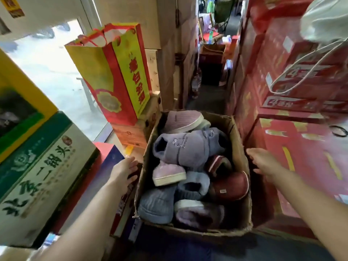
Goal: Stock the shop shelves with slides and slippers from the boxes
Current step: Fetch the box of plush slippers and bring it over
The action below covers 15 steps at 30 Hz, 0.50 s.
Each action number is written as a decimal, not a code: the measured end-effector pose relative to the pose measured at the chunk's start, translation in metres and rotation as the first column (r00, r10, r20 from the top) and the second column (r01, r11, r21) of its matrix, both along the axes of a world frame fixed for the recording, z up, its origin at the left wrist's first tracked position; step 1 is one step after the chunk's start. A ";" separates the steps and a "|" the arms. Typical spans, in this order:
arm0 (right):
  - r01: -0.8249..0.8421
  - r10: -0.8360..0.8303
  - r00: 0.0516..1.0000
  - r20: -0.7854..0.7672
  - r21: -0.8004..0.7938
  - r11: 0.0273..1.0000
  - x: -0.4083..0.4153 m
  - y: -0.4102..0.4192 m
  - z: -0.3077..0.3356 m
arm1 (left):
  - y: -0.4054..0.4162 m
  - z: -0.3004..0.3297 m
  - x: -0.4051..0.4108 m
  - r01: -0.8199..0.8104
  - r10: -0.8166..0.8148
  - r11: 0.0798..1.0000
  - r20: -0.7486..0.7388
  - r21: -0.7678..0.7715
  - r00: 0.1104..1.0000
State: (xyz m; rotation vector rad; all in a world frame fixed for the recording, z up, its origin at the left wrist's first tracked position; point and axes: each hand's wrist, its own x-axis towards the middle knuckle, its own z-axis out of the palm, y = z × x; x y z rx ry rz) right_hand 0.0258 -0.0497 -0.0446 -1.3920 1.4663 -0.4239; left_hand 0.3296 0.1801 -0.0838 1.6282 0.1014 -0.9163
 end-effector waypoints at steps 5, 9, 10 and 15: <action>0.020 -0.011 0.985 -0.170 0.052 0.998 0.017 -0.042 -0.051 | -0.034 -0.036 0.026 0.029 -0.028 0.999 -0.025 0.038 0.999; -0.036 0.058 0.952 -0.302 0.075 0.996 0.024 -0.052 -0.067 | -0.051 -0.056 0.037 0.119 -0.121 0.990 0.029 0.071 0.992; -0.046 0.069 0.943 -0.326 0.075 0.996 0.023 -0.054 -0.071 | -0.053 -0.060 0.037 0.150 -0.155 0.986 0.076 0.074 0.985; -0.092 0.098 0.915 -0.391 0.033 0.995 0.025 -0.061 -0.081 | -0.058 -0.078 0.035 0.234 -0.292 0.951 0.337 0.204 0.895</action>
